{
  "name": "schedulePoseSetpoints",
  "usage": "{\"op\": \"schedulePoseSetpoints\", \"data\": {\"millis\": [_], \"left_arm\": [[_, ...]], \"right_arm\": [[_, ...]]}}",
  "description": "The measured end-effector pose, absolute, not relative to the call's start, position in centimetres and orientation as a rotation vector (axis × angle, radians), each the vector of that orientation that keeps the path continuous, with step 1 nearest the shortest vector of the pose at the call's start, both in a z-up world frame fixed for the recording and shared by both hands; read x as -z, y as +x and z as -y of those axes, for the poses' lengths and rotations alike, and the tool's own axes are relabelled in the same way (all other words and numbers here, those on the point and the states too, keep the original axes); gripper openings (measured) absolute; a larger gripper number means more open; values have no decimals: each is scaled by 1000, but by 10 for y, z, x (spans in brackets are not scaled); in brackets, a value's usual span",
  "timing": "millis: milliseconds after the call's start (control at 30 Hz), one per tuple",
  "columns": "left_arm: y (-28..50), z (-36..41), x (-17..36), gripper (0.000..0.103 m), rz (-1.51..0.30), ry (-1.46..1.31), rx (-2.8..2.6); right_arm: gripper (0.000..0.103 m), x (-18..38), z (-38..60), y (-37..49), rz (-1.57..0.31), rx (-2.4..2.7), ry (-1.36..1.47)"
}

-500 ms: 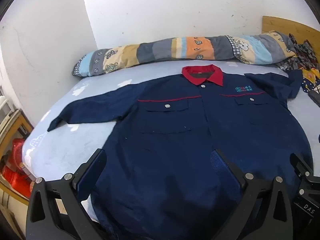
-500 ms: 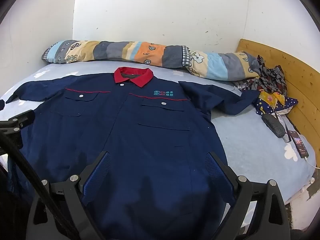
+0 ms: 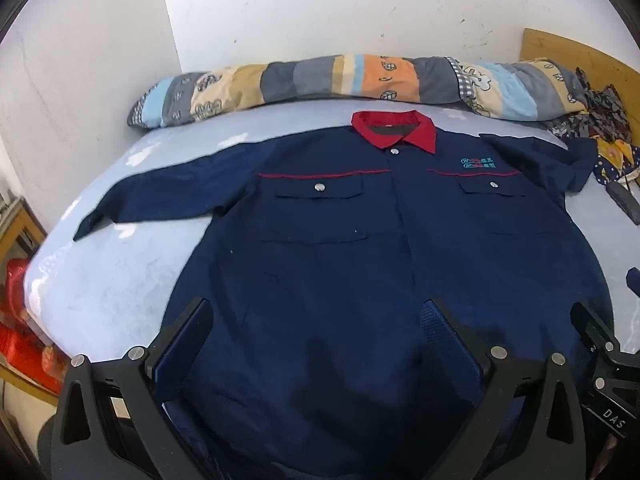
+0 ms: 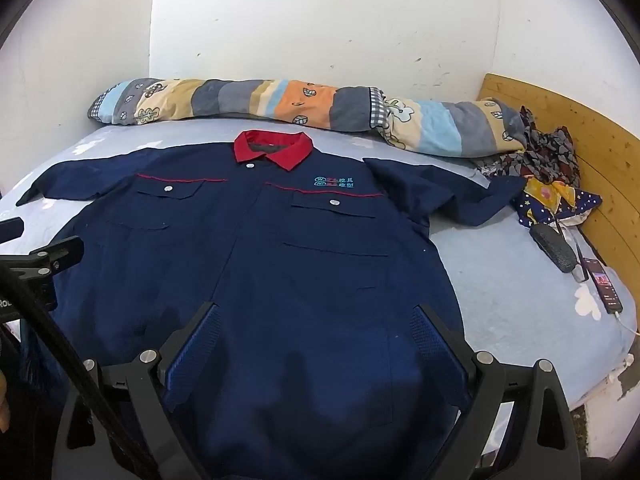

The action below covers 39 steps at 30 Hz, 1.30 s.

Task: Fold large clothes

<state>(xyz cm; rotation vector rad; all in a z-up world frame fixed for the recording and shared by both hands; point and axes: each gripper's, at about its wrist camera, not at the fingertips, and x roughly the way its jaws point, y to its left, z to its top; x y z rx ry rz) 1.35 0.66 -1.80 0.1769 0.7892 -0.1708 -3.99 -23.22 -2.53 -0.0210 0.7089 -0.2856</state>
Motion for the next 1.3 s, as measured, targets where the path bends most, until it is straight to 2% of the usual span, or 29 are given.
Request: {"op": "schedulePoseSetpoints", "data": {"millis": [700,967,1300], "left_arm": [[16,-9,35,103,-825,171,143],[17,-29,41,103,-803,-32,239],[10,-12,38,103,-769,99,242]], "right_arm": [[97,31,232,-38,-728,270,-18],[97,32,232,-39,-741,271,-19],[97,32,234,-36,-753,261,-9]]}}
